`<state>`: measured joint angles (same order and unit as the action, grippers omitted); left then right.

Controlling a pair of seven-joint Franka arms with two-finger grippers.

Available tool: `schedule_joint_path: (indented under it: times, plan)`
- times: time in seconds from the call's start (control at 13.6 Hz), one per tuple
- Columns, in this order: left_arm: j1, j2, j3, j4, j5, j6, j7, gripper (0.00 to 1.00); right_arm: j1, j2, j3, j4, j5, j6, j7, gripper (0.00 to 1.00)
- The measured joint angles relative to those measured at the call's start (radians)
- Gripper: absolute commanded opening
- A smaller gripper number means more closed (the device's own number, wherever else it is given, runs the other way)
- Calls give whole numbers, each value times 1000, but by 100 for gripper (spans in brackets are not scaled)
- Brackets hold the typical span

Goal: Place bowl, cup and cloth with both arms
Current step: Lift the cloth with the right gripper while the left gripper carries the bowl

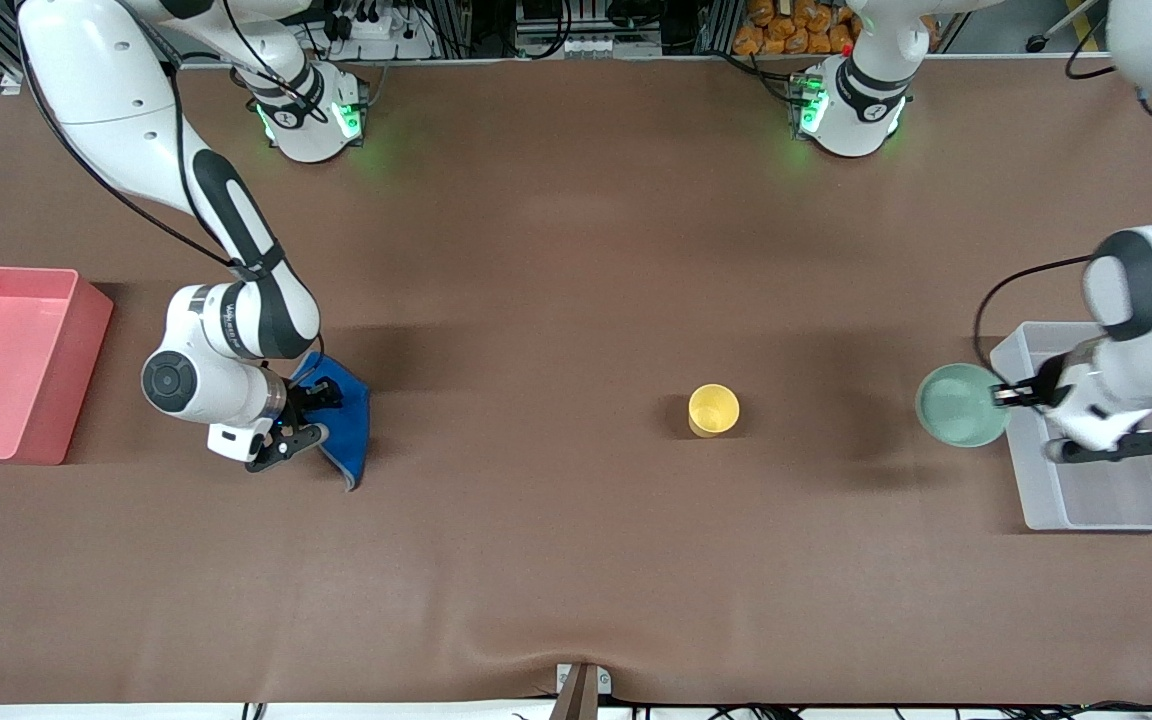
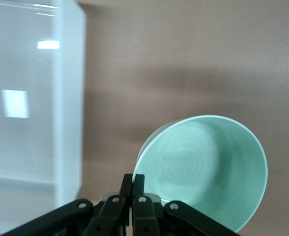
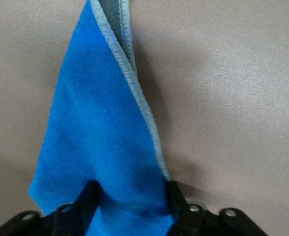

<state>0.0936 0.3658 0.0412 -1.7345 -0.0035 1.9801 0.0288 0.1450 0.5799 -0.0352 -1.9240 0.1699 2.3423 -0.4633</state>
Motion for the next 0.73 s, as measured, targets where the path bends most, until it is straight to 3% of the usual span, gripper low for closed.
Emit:
schedule_joint_path:
  times: [0.37,0.73]
  plan:
    - [165,-30,3,32,2,-63,213,0,0,-7,1,3,11,-24,0,0]
    - [309,25,3,27,24,55,365,0,0,-26,-1,34,11,-101,0,0]
